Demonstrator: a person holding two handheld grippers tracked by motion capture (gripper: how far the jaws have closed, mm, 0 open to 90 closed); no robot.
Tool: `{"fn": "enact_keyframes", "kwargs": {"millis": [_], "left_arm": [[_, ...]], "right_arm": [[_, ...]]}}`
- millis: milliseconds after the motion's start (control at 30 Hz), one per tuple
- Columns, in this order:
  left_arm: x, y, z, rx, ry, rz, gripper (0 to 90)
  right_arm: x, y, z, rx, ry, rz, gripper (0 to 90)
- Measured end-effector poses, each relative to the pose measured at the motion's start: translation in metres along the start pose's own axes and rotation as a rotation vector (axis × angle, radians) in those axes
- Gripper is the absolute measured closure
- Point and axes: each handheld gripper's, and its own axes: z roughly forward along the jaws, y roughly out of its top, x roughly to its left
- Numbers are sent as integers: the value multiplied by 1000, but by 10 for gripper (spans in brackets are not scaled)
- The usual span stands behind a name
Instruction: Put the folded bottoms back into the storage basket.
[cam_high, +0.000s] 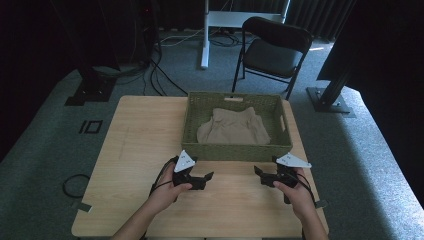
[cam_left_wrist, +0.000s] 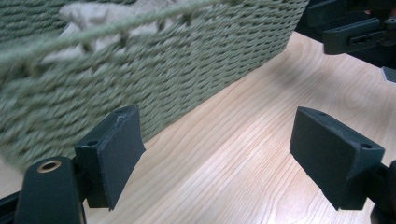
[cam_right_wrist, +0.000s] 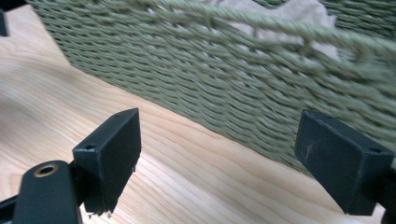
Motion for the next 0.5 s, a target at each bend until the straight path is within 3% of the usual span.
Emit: {"fn": "enact_keyframes", "kwargs": {"millis": [500], "left_arm": [[20, -38, -11, 43, 62, -55, 183]], "right_arm": [[-16, -29, -4, 59, -97, 43, 143]]}}
